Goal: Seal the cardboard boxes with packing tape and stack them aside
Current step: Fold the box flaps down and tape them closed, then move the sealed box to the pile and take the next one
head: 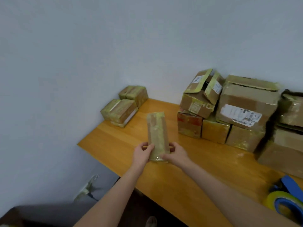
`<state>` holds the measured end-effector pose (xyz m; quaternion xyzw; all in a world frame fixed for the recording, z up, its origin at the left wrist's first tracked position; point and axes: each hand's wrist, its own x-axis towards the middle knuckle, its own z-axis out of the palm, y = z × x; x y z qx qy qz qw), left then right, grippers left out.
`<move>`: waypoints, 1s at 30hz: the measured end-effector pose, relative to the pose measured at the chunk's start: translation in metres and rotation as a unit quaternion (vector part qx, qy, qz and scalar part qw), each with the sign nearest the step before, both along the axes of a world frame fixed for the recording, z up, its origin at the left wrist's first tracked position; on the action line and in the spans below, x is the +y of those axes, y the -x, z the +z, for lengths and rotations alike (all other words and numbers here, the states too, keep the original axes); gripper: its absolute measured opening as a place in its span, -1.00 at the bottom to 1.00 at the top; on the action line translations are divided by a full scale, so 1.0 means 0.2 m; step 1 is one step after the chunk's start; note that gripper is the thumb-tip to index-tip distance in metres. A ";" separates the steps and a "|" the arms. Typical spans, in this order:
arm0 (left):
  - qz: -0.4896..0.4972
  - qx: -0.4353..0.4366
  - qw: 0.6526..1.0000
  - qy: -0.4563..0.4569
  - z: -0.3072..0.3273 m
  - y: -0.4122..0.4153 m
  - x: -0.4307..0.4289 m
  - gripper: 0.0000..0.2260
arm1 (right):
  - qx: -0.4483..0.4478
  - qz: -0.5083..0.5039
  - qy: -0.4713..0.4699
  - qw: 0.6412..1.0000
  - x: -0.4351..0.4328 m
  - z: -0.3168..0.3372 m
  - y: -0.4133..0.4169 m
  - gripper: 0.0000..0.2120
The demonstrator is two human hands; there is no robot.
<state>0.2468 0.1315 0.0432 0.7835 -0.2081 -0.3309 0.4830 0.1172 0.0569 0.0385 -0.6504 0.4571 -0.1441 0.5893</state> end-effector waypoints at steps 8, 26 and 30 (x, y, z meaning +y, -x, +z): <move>-0.099 -0.107 0.989 -0.017 0.03 -0.62 -0.43 -0.65 | -0.049 -0.094 -0.041 0.994 -0.33 0.03 -0.60 -0.41; -0.290 -0.165 0.941 -0.055 -0.04 -1.75 -1.34 -0.60 | 0.019 -0.274 -0.026 0.961 -1.09 -0.13 -1.82 -0.49; -0.275 -0.226 0.931 -0.074 -0.13 -1.82 -1.39 -0.63 | 0.058 -0.230 -0.035 0.971 -1.16 -0.22 -1.92 -0.50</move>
